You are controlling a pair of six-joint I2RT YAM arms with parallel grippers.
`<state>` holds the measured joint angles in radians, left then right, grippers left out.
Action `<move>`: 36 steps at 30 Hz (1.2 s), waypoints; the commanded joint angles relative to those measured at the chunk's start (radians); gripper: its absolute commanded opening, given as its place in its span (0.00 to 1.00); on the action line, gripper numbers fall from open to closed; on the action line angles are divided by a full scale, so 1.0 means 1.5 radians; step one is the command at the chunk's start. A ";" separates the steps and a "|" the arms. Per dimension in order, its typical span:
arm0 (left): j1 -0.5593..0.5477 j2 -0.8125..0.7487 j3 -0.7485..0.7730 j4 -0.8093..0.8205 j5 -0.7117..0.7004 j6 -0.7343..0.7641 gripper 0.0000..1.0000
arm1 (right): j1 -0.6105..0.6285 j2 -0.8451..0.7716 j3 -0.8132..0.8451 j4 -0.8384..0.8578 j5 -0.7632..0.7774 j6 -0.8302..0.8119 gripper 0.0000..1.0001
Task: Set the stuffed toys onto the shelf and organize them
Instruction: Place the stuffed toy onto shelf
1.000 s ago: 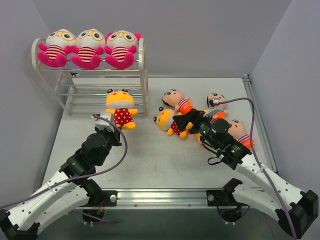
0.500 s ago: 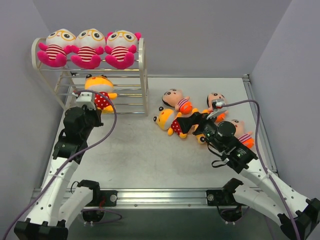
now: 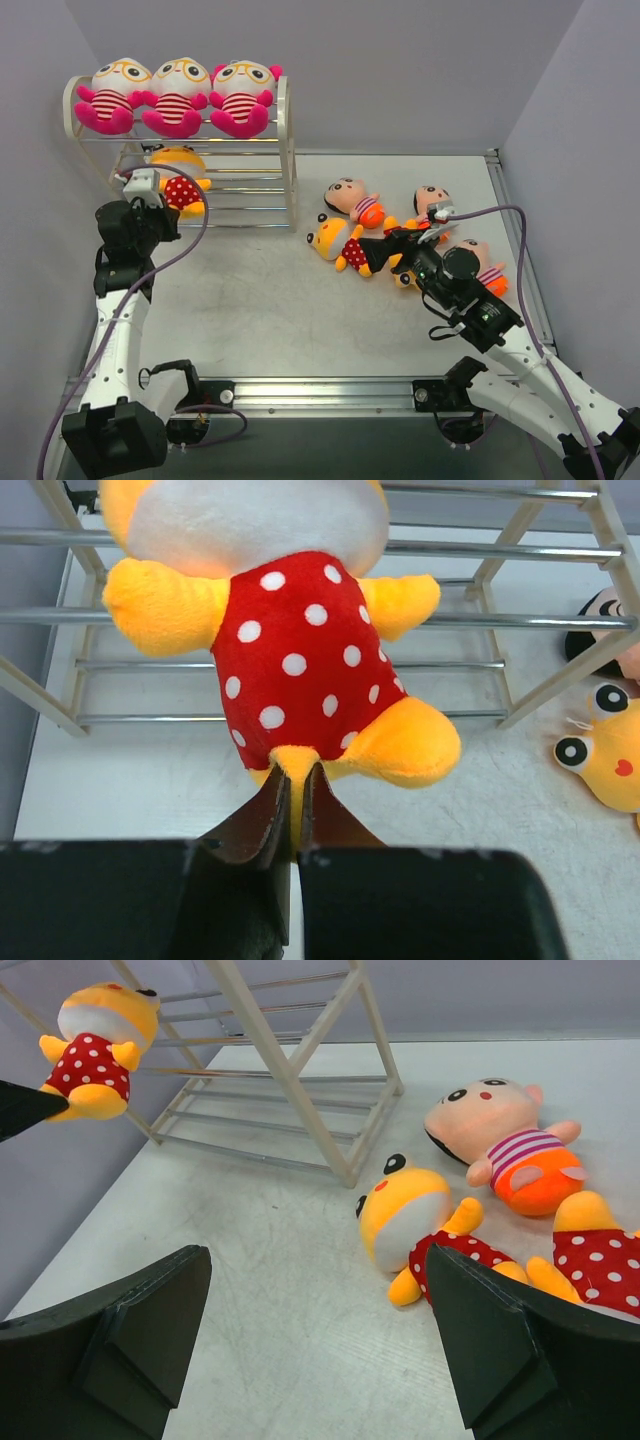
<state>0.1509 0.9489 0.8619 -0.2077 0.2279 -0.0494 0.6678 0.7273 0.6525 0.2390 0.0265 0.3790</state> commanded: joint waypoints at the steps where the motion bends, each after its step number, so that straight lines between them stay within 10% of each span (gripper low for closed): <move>1: 0.041 0.024 0.030 0.104 0.095 0.022 0.02 | -0.003 -0.005 -0.004 0.019 -0.005 -0.018 0.91; 36: 0.194 0.256 0.173 0.159 0.252 0.204 0.02 | -0.002 -0.028 -0.026 0.017 -0.027 -0.028 0.91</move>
<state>0.4221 1.3037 1.0698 -0.0315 0.5583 0.2001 0.6674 0.6964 0.6144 0.2268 -0.0158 0.3538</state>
